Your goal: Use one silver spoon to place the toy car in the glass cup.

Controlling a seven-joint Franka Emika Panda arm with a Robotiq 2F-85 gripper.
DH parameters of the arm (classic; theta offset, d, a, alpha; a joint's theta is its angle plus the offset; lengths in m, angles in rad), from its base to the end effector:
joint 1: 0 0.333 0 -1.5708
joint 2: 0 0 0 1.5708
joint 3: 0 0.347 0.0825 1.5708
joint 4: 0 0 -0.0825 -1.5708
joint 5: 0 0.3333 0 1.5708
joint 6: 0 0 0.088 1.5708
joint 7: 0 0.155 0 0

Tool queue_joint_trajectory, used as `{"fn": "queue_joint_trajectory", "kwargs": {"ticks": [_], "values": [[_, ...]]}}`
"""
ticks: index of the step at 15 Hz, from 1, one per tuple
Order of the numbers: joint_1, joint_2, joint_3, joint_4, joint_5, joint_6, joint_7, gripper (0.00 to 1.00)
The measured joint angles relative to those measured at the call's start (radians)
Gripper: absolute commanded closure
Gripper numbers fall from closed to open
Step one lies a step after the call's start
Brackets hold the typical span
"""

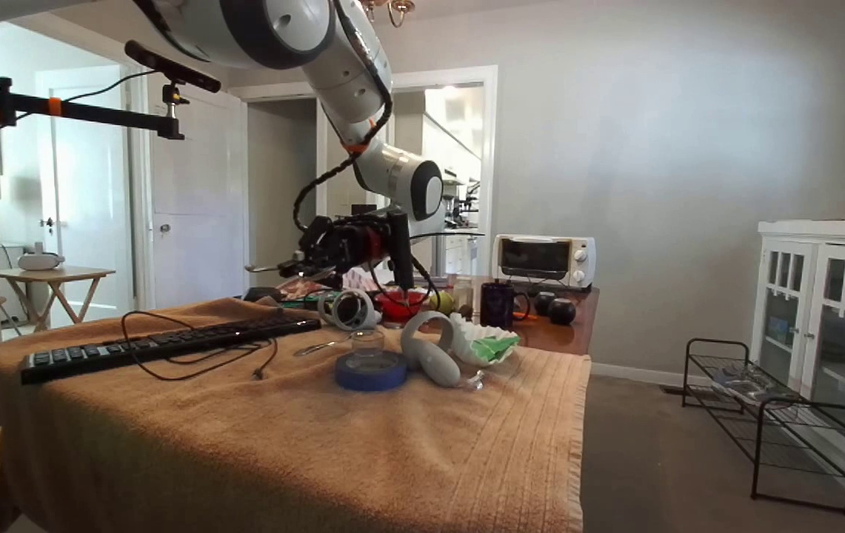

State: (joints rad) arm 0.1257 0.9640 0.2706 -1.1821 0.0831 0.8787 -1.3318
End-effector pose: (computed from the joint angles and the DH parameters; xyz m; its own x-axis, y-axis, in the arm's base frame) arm 0.5057 0.1850 0.2363 -0.1634 0.9845 0.0634 0.2782 0.1076 -0.9545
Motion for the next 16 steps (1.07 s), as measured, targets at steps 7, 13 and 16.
{"fn": "queue_joint_trajectory", "kwargs": {"ticks": [7, 13, 16], "values": [[0.103, 0.035, 0.032, 0.056, -0.210, -0.002, -0.159, 0.99], [0.130, 0.088, 0.032, 0.103, -0.334, 0.000, -0.326, 0.95], [0.130, 0.094, 0.032, 0.111, -0.335, 0.000, -0.333, 0.99]]}}
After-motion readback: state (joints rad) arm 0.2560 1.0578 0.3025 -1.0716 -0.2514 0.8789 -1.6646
